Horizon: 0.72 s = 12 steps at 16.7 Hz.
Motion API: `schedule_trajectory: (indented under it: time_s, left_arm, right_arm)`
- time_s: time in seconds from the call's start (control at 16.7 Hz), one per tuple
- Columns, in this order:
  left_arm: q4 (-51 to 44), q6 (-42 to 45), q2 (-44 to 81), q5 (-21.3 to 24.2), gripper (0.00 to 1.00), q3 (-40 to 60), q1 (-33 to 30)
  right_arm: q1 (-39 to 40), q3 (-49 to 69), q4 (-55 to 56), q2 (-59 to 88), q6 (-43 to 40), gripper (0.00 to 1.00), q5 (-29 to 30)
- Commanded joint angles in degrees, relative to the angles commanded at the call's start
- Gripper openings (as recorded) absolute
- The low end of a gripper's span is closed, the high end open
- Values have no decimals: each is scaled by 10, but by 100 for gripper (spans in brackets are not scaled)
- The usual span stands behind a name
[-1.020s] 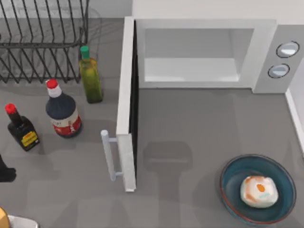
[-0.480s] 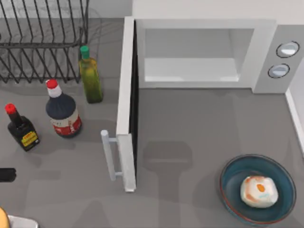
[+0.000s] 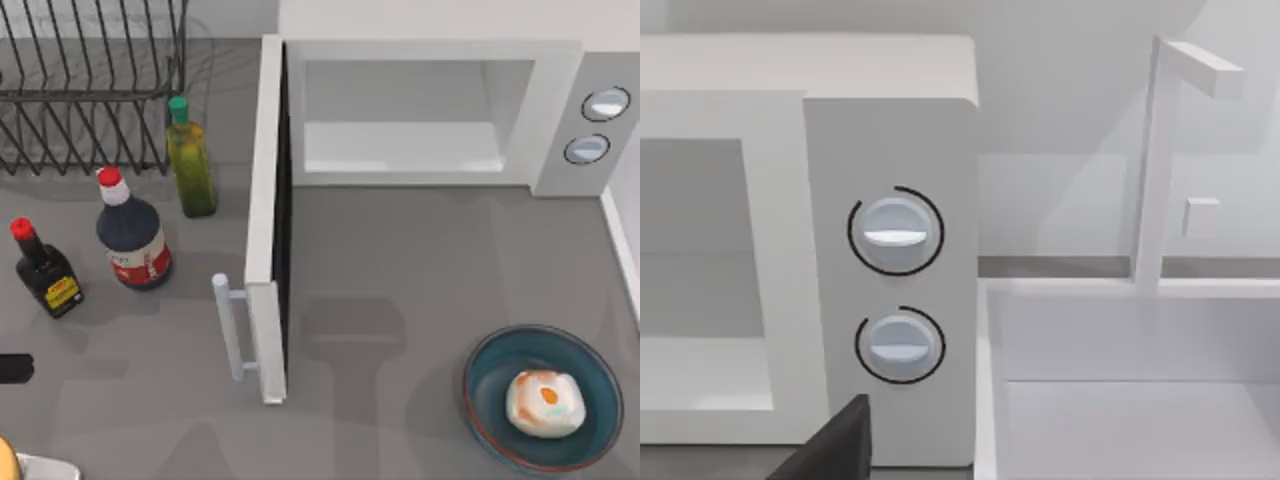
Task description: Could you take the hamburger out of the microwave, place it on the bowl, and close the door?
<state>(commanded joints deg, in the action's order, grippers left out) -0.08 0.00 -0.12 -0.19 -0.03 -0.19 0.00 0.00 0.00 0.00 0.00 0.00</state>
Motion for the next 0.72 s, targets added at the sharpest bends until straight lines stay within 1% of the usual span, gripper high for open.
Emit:
schedule_trajectory:
  time_s: [0.12,0.36,0.48,0.54,0.72]
  left_arm:
    - [-8,0,-11,-22,0,-3,-22]
    - [-32,-1,-45,-107,0,-13,-108]
    - [-40,-1,-57,-136,0,-17,-136]
    - [-42,-1,-60,-143,0,-18,-143]
    - [-43,-1,-61,-145,0,-18,-145]
  right_arm:
    - [0,0,0,0,0,100,0]
    - [0,0,0,0,0,100,0]
    - [0,0,0,0,0,100,0]
    - [0,0,0,0,0,100,0]
    - [0,0,0,0,0,100,0]
